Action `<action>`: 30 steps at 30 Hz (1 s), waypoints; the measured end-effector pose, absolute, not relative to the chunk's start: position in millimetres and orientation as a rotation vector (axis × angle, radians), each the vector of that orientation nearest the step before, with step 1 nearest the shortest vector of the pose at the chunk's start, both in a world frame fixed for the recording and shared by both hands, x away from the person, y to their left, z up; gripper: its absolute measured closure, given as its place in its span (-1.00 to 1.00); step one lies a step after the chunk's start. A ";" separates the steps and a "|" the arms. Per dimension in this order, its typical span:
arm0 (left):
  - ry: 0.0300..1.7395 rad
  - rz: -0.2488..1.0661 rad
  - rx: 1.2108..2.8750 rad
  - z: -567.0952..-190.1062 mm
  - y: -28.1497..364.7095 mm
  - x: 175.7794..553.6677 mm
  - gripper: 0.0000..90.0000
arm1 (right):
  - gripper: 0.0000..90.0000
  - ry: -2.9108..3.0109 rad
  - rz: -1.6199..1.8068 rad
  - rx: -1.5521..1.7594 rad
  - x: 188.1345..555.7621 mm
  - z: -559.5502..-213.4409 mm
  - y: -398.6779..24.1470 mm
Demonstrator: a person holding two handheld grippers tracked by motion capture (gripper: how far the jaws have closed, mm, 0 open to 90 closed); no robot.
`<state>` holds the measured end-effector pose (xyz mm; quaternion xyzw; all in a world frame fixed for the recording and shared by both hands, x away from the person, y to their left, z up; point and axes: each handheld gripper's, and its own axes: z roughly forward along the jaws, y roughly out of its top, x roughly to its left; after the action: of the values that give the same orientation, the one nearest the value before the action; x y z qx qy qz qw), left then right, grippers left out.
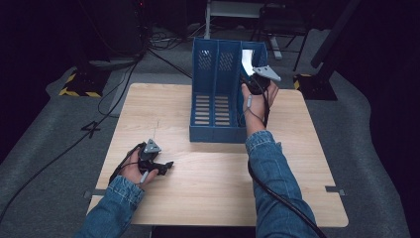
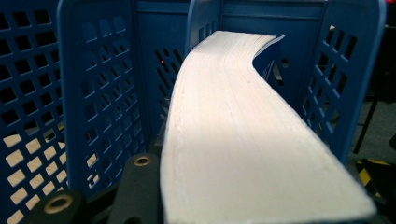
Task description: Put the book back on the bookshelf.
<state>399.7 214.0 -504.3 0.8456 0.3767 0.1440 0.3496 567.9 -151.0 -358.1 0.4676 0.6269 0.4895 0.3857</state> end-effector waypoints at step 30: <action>0.983 0.372 2.193 -503.9 215.6 392.9 -0.53 | -0.22 1.798 1.253 1.101 508.2 -307.1 -184.5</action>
<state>392.9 215.6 -503.9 0.8455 0.3790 0.1435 0.3476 508.2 -184.5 -307.1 0.4224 0.6902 0.4809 0.3376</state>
